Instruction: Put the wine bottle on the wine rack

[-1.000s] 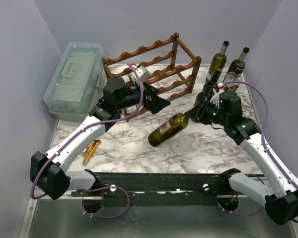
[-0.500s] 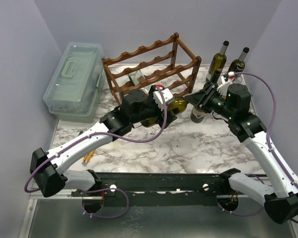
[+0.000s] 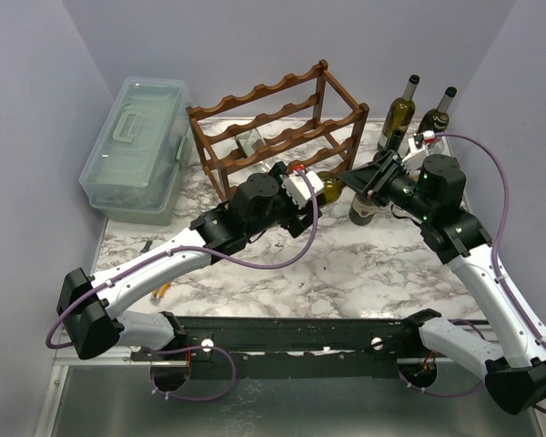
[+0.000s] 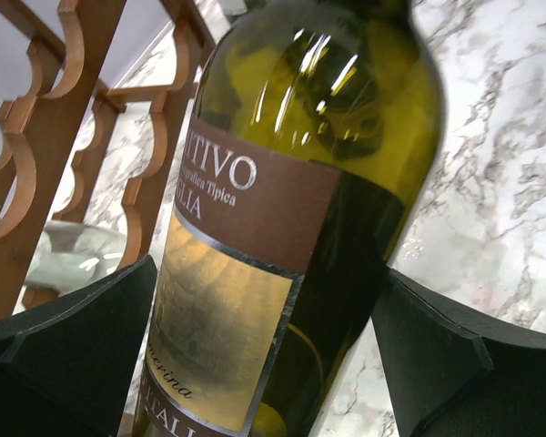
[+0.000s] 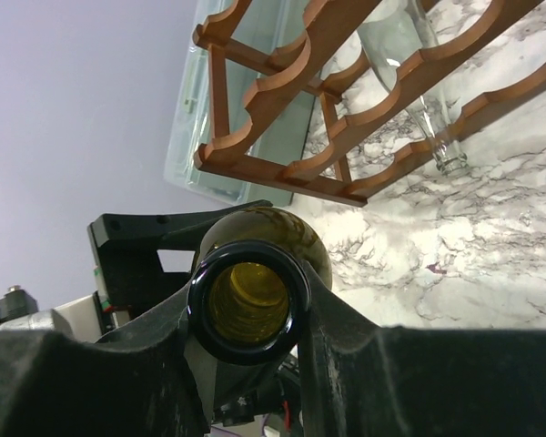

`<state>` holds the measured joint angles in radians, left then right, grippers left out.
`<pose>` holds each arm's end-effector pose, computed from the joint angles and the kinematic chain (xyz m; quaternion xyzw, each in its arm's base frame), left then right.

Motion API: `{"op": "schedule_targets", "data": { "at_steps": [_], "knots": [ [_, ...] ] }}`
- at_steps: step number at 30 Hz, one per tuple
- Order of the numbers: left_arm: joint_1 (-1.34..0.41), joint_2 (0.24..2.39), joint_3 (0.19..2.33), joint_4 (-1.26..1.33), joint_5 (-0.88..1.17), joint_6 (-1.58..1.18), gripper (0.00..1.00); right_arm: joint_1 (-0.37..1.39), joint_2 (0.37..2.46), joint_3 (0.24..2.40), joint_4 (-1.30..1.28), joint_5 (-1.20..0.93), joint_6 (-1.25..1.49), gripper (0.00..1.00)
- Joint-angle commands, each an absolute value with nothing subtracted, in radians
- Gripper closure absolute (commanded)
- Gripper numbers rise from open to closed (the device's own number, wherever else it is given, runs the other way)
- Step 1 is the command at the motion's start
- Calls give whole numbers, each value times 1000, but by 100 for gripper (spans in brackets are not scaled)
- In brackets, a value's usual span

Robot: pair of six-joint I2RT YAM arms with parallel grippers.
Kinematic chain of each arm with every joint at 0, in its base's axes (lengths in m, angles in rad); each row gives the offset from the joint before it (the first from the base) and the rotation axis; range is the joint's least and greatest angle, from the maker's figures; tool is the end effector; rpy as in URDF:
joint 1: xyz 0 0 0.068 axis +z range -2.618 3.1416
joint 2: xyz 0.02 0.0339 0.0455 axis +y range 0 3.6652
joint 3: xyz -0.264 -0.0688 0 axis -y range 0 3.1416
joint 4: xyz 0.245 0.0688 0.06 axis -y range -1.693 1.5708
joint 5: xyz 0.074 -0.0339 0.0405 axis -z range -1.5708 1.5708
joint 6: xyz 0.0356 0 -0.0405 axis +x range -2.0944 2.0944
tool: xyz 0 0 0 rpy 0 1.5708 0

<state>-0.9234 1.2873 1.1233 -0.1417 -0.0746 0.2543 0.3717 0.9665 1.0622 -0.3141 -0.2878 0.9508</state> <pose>0.1843 -0.2394 0.3532 0.4293 0.6825 -0.1656 0.5679 0.1954 0.0870 0.3905 0.1344 0.7654 0.4686 0.4201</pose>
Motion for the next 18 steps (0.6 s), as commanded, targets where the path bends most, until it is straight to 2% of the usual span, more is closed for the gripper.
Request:
{"op": "schedule_targets", "data": {
  "at_steps": [1,8,10,12,13,15,17,18],
  "knots": [
    [-931,1288,1100,-112,-157,283,5,374,916,1074,-180,-353,1013,99],
    [-933,1297,1097,-103,-167,278,4,374,911,1053,-112,-383,1046,99],
    [-933,1295,1098,-100,-184,288,20,374,915,1054,-119,-391,1038,99],
    [-933,1288,1096,-96,-211,301,45,374,916,1054,-123,-407,1018,99],
    [-932,1282,1091,-89,-225,313,57,374,916,1056,-136,-415,1003,95],
    [-933,1266,1072,-63,-246,348,72,374,916,1061,-179,-420,954,81],
    [-935,1253,1048,-30,-258,388,93,374,910,1068,-251,-415,891,68],
    [-935,1248,1036,-17,-258,410,99,374,906,1069,-290,-410,856,61]
  ]
}}
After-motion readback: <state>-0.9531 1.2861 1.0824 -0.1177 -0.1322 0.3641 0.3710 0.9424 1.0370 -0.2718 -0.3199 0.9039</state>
